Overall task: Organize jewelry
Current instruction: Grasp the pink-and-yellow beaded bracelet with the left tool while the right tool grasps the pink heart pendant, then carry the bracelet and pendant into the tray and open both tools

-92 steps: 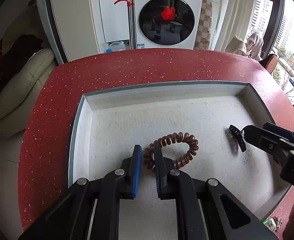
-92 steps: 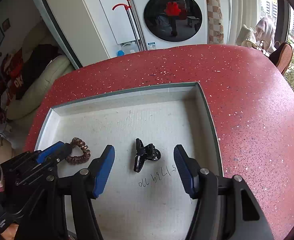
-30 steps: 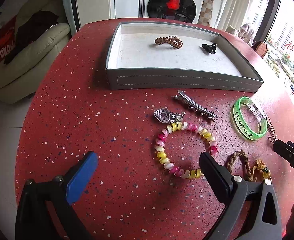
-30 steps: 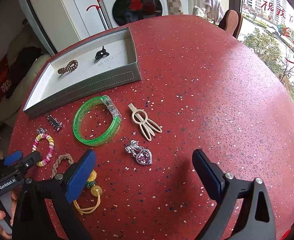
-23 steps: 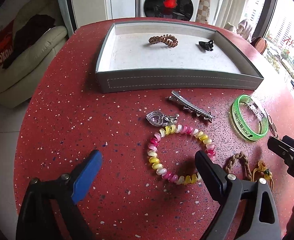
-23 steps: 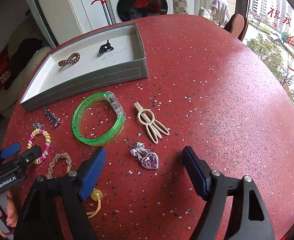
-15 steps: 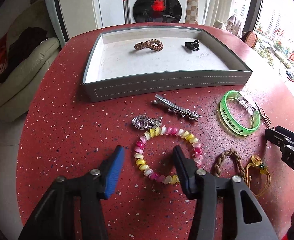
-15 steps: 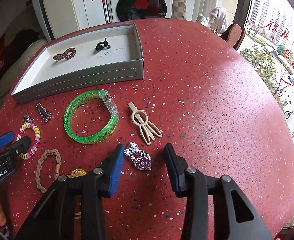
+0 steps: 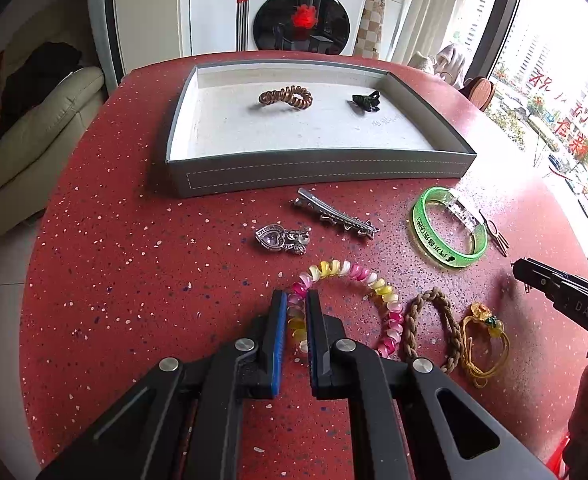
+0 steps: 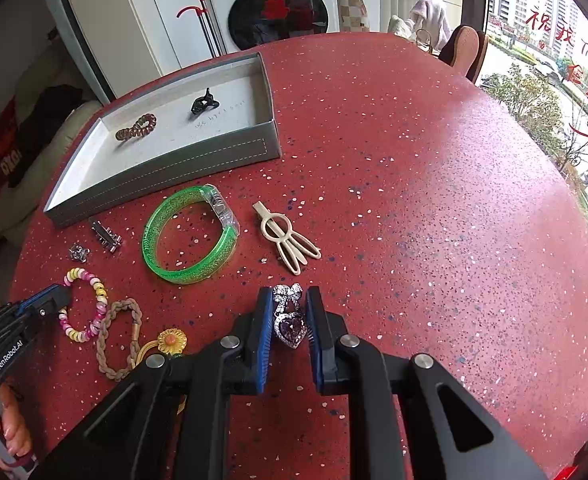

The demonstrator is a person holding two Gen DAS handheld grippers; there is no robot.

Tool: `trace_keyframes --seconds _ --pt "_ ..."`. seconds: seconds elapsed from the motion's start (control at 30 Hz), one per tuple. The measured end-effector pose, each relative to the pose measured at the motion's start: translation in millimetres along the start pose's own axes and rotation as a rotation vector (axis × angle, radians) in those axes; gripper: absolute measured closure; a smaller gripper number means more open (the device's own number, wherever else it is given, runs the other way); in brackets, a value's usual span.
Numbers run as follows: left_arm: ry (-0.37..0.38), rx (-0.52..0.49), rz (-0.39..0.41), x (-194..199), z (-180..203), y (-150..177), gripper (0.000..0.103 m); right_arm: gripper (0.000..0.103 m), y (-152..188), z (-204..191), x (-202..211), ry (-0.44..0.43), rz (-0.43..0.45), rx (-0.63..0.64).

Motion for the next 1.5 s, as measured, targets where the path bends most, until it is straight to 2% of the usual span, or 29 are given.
trace_keyframes --seconds 0.47,0.57,0.67,0.8,0.83,0.87,0.9,0.97,1.17,1.2,1.27,1.33,1.37,1.4,1.43,1.5 --pt "0.057 0.009 0.095 36.9 -5.4 -28.6 0.075 0.085 -29.6 -9.7 28.3 -0.091 0.069 -0.010" --pt "0.056 0.000 0.088 35.5 -6.7 -29.9 0.075 0.085 -36.9 -17.7 29.5 -0.100 0.082 0.003" --pt "0.016 -0.005 0.063 26.8 -7.8 -23.7 0.075 0.085 -36.1 -24.2 28.5 -0.115 0.079 0.012" --pt "0.020 0.045 0.013 14.9 -12.4 -12.1 0.074 0.085 -28.5 -27.2 21.7 -0.135 0.052 0.006" --pt "0.020 0.053 0.010 13.0 -13.6 -10.8 0.068 0.085 -26.8 -26.8 20.8 -0.141 0.048 0.002" --pt "0.010 0.052 0.010 11.2 -13.9 -9.7 0.031 0.085 -25.1 -26.4 20.4 -0.144 0.045 -0.001" --pt "-0.012 0.053 0.016 10.3 -14.8 -8.6 0.000 0.085 -24.2 -25.8 20.1 -0.145 0.043 -0.002" --pt "-0.046 0.048 0.052 11.2 -15.8 -8.4 0.000 0.085 -23.3 -24.5 20.5 -0.148 0.044 -0.007" --pt "-0.093 0.021 -0.003 -11.6 -16.1 -13.7 0.000 0.085 -23.8 -19.9 21.4 -0.157 0.047 -0.025" --pt "-0.095 0.012 -0.023 -16.8 -15.3 -13.6 0.008 0.085 -23.3 -19.8 21.5 -0.158 0.047 -0.027" --pt "-0.098 -0.008 -0.076 -29.4 -13.2 -11.3 0.018 0.085 -22.6 -20.2 21.5 -0.161 0.046 -0.028" --pt "-0.097 -0.064 -0.057 -27.4 -4.0 -9.7 0.030 0.085 -22.2 -20.8 22.1 -0.163 0.047 -0.028" --pt "-0.084 -0.086 -0.052 -26.1 0.0 -9.0 0.047 0.085 -22.2 -21.2 22.6 -0.163 0.048 -0.028" --pt "-0.083 -0.109 -0.047 -24.7 4.2 -8.2 0.073 0.085 -22.3 -21.6 23.2 -0.164 0.049 -0.028" --pt "-0.083 -0.125 -0.046 -24.8 6.4 -7.6 0.076 0.085 -22.8 -21.8 23.6 -0.164 0.051 -0.027" --pt "-0.055 -0.119 -0.038 -22.9 5.4 -6.9 0.076 0.085 -24.3 -22.7 24.0 -0.162 0.054 -0.025"
Point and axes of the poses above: each gripper's, at about its wrist camera, not at the fingertips, and x roughly against the way its jaws point, z to its right, y to its underside, the point moved 3 cm from there along -x, roughly the way its jaws point, and after that the axes turned 1 degree about y, right-handed, at the moved point
